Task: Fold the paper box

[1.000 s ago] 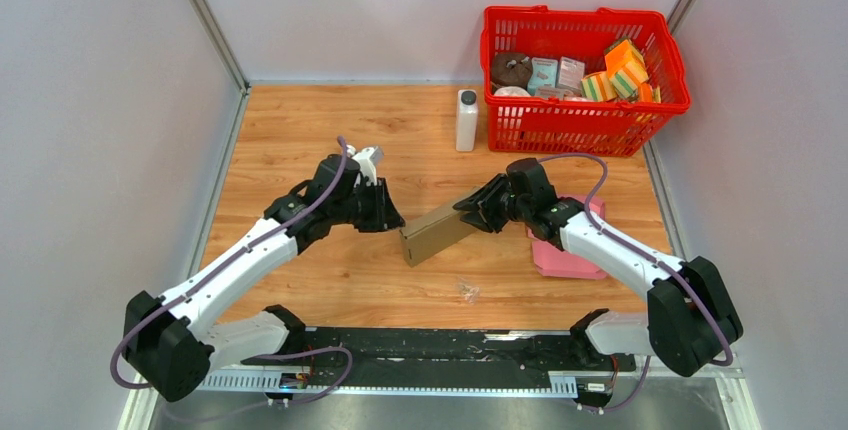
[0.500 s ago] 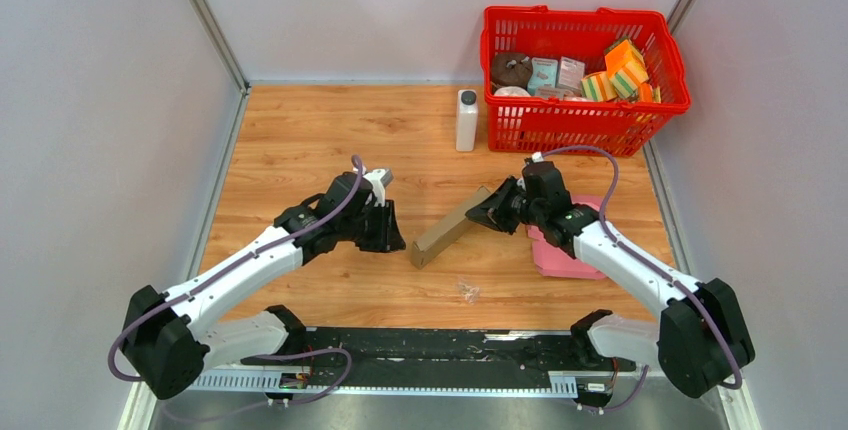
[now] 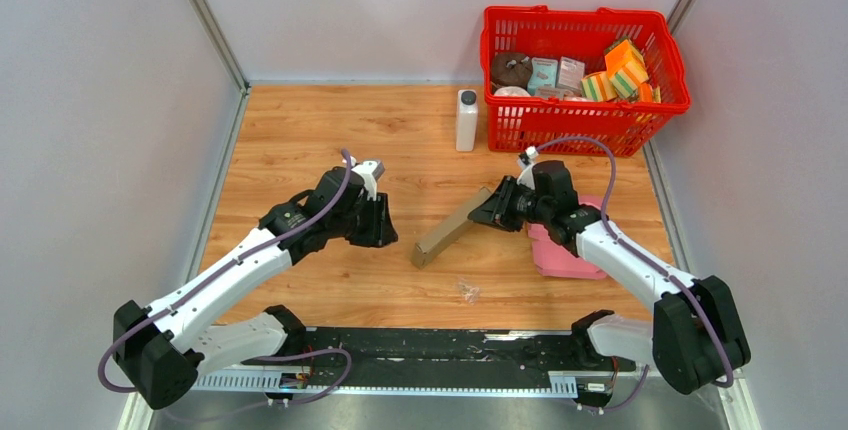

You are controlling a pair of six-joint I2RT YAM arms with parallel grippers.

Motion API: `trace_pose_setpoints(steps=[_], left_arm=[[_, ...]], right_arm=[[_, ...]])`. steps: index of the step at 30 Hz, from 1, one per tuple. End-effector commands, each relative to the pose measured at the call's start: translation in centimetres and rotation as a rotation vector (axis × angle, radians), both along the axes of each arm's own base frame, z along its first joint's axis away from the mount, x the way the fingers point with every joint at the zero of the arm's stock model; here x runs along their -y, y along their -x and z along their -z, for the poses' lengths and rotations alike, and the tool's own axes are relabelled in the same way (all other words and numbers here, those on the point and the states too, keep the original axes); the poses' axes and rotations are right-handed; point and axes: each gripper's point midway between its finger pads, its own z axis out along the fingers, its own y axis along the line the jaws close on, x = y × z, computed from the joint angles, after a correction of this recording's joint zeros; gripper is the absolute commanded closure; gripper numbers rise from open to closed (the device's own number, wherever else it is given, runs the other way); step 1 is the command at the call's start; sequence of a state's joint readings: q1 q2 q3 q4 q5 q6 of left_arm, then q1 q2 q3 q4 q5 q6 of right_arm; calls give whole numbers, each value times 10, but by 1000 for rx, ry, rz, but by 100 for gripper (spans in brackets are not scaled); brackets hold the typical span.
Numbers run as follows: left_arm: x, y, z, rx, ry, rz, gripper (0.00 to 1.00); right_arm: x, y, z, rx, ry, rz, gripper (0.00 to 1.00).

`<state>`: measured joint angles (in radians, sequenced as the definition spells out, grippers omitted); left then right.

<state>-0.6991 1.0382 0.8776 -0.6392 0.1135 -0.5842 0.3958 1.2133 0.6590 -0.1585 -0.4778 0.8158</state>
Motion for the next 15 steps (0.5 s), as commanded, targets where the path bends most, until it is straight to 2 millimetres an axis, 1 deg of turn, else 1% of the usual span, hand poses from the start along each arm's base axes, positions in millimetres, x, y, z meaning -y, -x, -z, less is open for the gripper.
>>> trace_pose_setpoints(steps=[1,2,3,4,5,6,8,9,10,11,12,13,14,15], left_arm=[[10,-12,-12,33,1,28,54],[12,-14,-12,34,-2,35,53],[17,-18,-19,45,10,43,52],[21,-22,-14,35,-3,54,52],[24,-25,-16,33,-1,60,52],[30,-28,-21,34,16,75,52],[41,-35,-16,24,25,90,52],[46,-37,-18,24,37,102,52],[50,-42,-12,10,30,102,52],[52,-43,-10,8,27,107,52],[52,-47,-8,9,16,100,52],[54,-53,0,10,1,93,51],[53,-57,5,4,-15,87,51],[51,-65,8,4,-27,70,51]], right_arm=[[69,52,81,-248,344,58,63],[73,57,78,-263,348,70,60],[75,57,70,-240,334,91,55],[76,57,65,-243,307,105,48],[77,60,63,-242,288,110,45],[74,60,52,-218,243,121,40],[68,53,45,-161,178,126,33],[60,52,40,-138,123,105,27],[54,47,37,-119,82,108,26],[51,38,35,-83,52,114,25],[50,33,41,-103,60,114,24],[48,29,41,-84,71,89,22],[45,17,38,-48,58,86,21],[40,9,46,-69,47,74,22]])
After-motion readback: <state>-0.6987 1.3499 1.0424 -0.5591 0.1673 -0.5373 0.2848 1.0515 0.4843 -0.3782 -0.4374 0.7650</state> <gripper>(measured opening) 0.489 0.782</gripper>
